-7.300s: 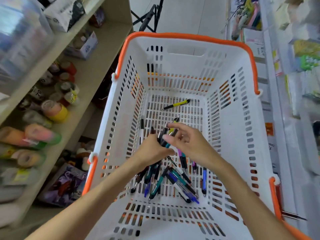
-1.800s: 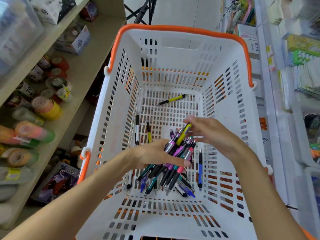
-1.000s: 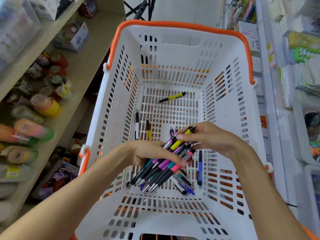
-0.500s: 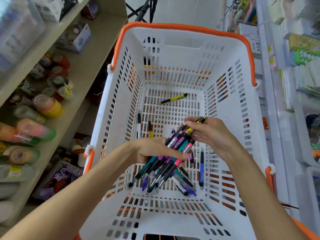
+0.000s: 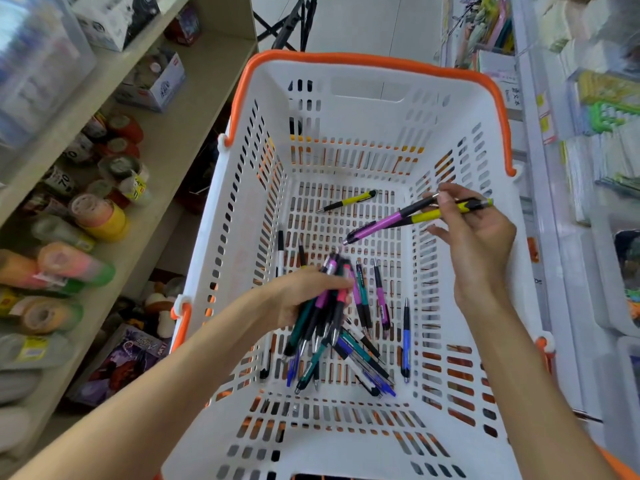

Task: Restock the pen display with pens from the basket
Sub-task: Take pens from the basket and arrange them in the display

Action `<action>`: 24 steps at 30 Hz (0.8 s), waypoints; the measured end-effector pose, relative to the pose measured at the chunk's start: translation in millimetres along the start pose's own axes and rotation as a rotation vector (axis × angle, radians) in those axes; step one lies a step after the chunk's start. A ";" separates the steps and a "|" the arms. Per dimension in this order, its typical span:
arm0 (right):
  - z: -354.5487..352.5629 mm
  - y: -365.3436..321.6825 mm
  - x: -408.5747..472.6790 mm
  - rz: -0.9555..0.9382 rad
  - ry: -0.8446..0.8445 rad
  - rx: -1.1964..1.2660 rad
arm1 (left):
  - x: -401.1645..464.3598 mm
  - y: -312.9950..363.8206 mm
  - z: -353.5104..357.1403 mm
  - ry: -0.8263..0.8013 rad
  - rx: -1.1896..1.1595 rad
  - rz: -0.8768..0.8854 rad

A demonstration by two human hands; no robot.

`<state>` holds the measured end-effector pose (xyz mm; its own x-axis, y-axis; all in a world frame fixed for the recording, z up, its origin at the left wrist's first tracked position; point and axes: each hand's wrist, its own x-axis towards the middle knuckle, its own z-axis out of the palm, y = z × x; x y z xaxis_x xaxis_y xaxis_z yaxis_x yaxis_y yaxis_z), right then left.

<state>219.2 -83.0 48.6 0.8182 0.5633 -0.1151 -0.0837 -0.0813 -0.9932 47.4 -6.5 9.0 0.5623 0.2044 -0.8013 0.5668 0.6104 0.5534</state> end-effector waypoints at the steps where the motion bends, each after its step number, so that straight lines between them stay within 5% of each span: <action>1: -1.0 -0.3 0.2 0.005 0.008 0.000 | 2.2 0.3 -2.0 0.043 -0.108 0.032; 5: -6.4 2.9 1.5 0.059 -0.014 -0.012 | 5.2 3.9 -8.6 0.210 -0.437 0.194; 10: 0.6 5.1 -7.5 0.031 0.081 0.105 | 2.3 3.4 -6.2 0.168 -0.504 0.292; 19: 8.0 10.3 -26.6 -0.133 -0.400 -0.200 | -1.2 9.0 -9.9 0.360 -0.664 0.427; 22: 5.8 0.6 -25.6 -0.002 -0.557 -0.170 | -3.2 9.8 -12.7 0.314 -0.691 0.446; 24: 4.2 -1.8 -21.3 0.117 -0.521 -0.132 | -5.3 11.3 -9.0 0.241 -0.668 0.425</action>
<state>199.6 -91.4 52.8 0.4153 0.8740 -0.2524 -0.0582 -0.2513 -0.9662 45.4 6.3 17.5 0.4605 0.6322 -0.6231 -0.1848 0.7548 0.6293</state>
